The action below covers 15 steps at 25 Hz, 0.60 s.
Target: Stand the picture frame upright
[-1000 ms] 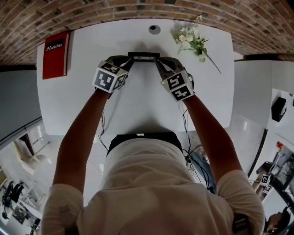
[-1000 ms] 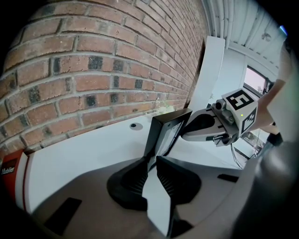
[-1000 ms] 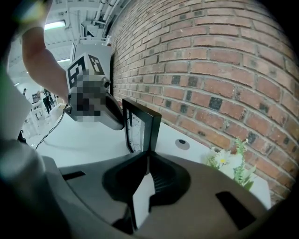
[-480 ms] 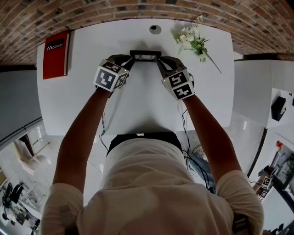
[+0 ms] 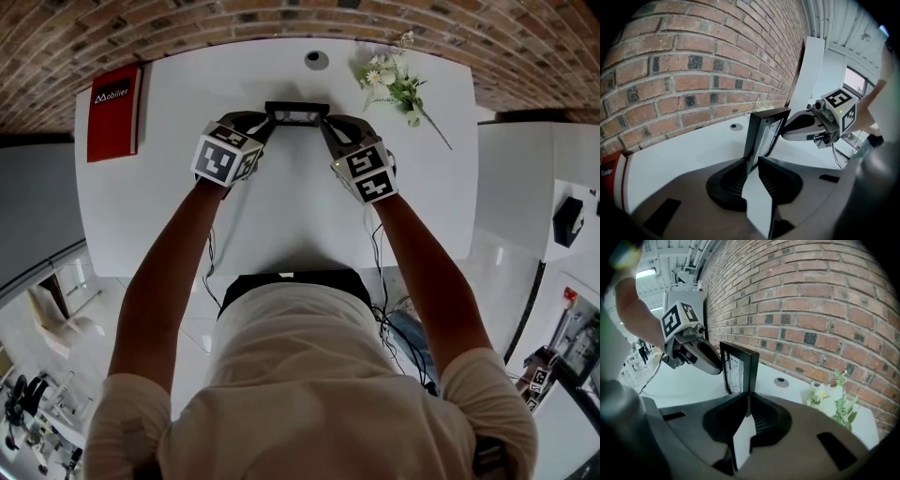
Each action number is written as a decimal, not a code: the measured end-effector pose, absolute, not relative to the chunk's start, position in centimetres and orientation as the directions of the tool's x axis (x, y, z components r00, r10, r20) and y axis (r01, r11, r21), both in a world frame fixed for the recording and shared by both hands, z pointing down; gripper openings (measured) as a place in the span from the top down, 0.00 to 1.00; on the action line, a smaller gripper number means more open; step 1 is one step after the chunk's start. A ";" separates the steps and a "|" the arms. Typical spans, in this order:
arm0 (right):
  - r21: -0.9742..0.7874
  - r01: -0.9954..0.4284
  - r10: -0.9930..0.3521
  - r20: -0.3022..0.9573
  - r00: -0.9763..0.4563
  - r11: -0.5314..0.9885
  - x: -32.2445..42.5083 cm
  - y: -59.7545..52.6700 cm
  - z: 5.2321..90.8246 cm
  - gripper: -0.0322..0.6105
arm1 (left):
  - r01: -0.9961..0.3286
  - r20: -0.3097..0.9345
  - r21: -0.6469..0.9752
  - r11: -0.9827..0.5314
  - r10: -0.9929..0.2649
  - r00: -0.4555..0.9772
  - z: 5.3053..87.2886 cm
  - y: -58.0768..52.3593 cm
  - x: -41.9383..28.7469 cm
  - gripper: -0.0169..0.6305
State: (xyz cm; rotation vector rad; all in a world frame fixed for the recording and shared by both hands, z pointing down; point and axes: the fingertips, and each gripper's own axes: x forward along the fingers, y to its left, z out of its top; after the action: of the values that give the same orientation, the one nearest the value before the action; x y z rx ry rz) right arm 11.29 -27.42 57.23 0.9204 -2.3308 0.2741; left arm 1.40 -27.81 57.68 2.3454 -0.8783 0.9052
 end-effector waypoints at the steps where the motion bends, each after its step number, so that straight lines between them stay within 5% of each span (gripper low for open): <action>1: 0.031 -0.678 -0.553 0.607 -0.570 0.734 11.4 -27.5 57.3 0.91 | -0.706 0.717 0.194 -0.681 -0.392 0.576 57.7 -27.8 1.4 0.86; 15: 0.023 -0.701 -0.566 0.610 -0.555 0.713 12.5 -26.1 57.4 0.91 | -0.711 0.719 0.195 -0.676 -0.394 0.572 57.7 -26.9 0.8 0.84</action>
State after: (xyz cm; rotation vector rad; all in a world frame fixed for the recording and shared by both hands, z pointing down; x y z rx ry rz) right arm 12.48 -26.10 57.45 0.9599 -2.3188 0.2967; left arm 0.76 -26.93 57.71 2.3365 -0.8862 0.9046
